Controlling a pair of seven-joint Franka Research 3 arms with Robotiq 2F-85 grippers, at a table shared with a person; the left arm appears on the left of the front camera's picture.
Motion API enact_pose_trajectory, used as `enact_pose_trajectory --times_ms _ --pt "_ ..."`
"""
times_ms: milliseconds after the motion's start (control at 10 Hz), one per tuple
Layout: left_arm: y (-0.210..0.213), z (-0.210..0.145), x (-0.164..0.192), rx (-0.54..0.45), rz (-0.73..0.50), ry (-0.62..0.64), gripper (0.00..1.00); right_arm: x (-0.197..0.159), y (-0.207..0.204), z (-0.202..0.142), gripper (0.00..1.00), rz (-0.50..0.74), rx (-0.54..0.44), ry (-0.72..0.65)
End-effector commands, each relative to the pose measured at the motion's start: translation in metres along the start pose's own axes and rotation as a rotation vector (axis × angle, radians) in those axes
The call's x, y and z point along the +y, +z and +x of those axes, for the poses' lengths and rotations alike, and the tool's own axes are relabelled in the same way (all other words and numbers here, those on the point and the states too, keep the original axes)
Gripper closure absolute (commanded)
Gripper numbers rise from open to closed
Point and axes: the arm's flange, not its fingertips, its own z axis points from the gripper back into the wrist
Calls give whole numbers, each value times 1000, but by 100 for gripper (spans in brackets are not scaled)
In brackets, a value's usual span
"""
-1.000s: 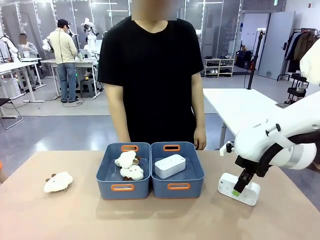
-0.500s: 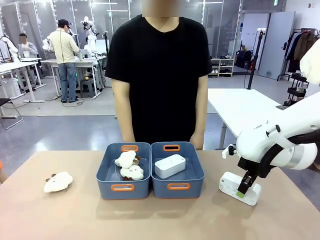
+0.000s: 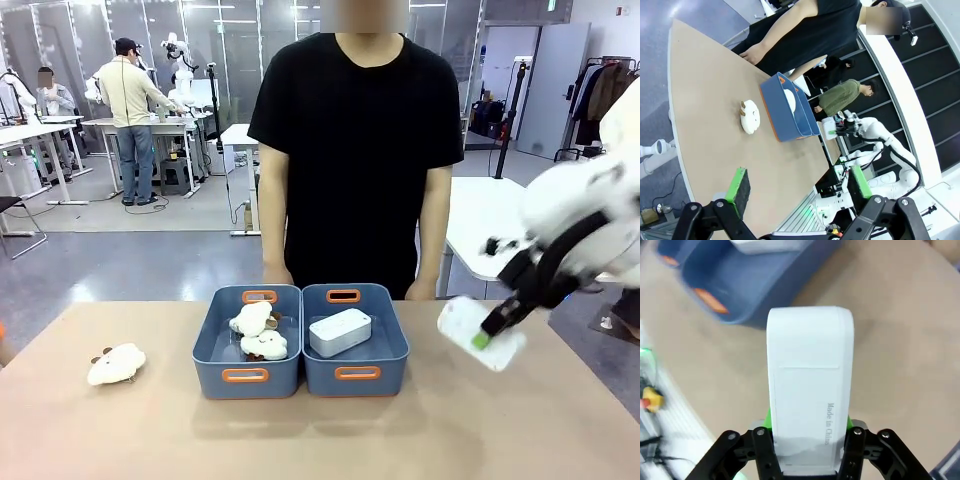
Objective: Sort the digital clocks into the basket.
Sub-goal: Pick up the Digital clock from the table and place it into the empty Plastic storage basket.
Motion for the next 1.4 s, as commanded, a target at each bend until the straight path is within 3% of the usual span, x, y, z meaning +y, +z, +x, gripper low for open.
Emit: enact_pose_trajectory --times_ms 0,200,300,500,800,1000,1200,1300 --pt "-1 -1 -4 -3 4 -2 0 -10 64 -5 96 257 -173 -150" --pt "-1 -1 -4 -3 4 -2 0 6 71 29 96 305 -276 -221" --pt "-1 -1 -4 -3 4 -2 0 27 68 62 96 341 -317 -252" --pt "-1 -1 -4 -3 4 -2 0 62 33 103 96 318 -322 -268" --pt "-1 -1 -4 -3 4 -2 0 80 -35 108 96 244 -264 -345" --pt "-1 -1 -4 -3 4 -2 0 90 -77 107 96 112 -260 -326" --pt "-1 -1 -4 -3 4 -2 0 98 -107 110 96 87 -206 -332" --pt "-1 -1 -4 -3 4 -2 0 101 -116 109 38 65 -186 -334"
